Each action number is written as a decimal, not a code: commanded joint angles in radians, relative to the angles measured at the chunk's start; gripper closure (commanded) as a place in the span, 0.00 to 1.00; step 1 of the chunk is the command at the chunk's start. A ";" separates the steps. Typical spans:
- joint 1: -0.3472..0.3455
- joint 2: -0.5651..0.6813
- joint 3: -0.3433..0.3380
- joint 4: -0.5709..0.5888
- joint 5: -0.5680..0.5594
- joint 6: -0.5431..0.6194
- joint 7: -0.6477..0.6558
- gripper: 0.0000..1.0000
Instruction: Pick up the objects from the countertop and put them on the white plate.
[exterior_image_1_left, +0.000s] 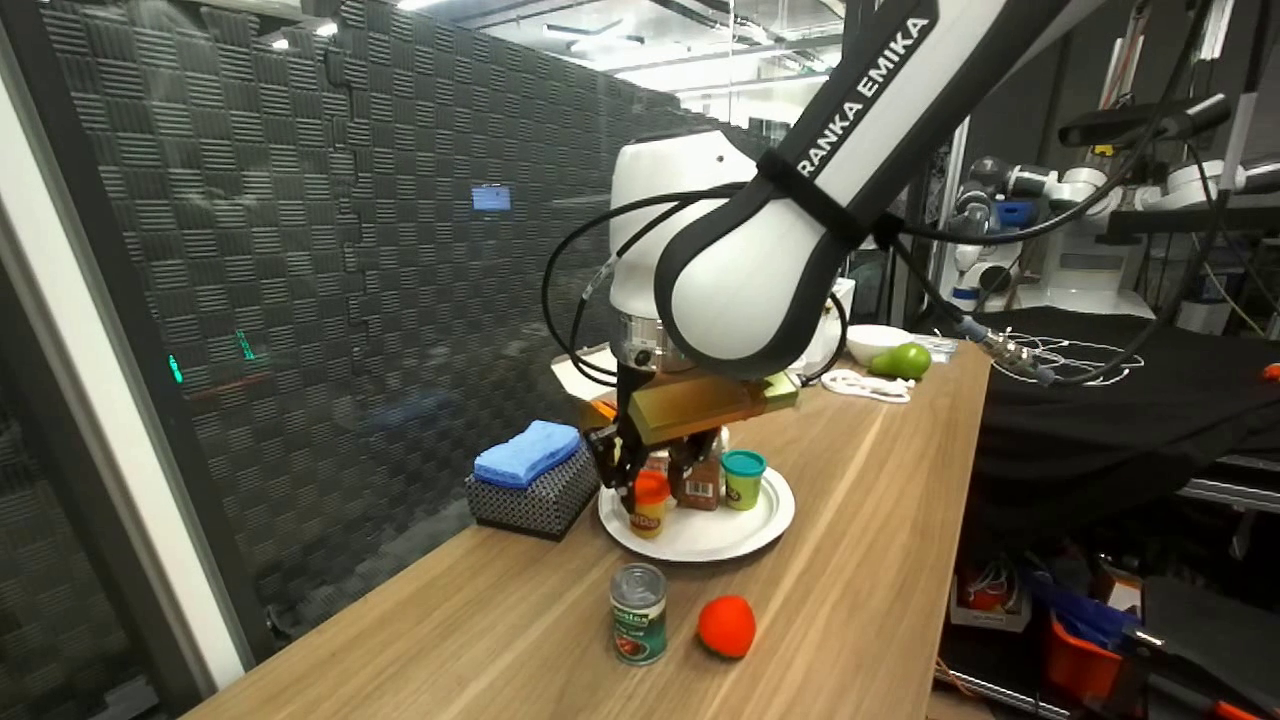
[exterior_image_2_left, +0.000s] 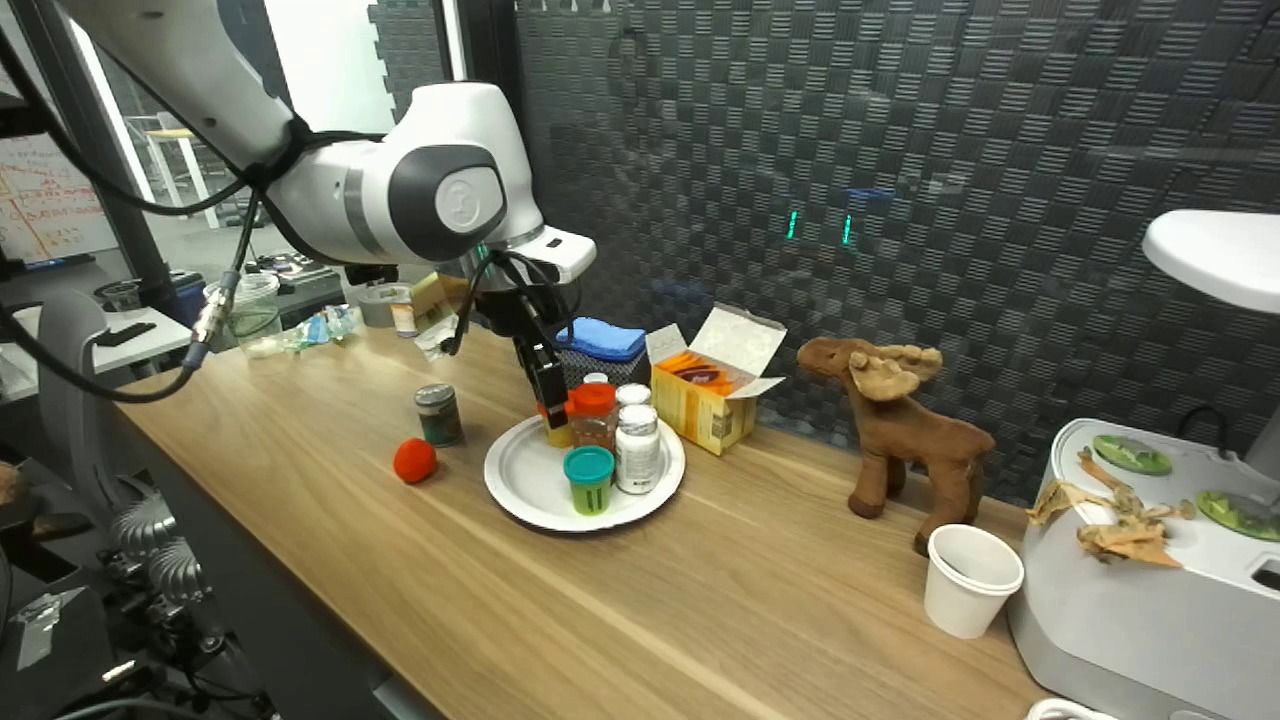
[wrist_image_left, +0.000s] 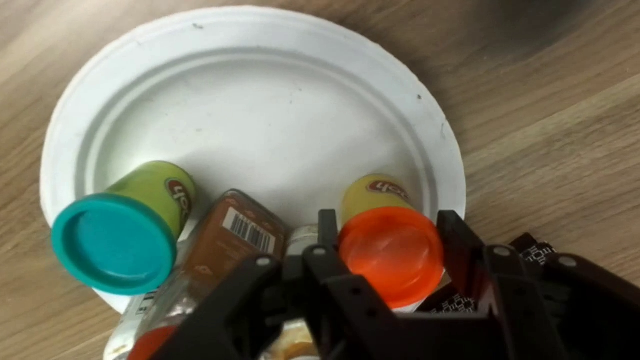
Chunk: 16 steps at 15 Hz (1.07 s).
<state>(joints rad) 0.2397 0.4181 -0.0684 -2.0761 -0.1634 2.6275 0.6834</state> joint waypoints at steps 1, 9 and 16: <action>0.001 0.024 0.009 0.057 0.021 -0.045 -0.020 0.20; 0.111 -0.097 -0.042 -0.056 -0.117 -0.036 0.163 0.00; 0.141 -0.198 0.058 -0.169 -0.199 -0.063 0.239 0.00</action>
<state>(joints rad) 0.3741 0.2869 -0.0529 -2.1868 -0.3354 2.5696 0.8995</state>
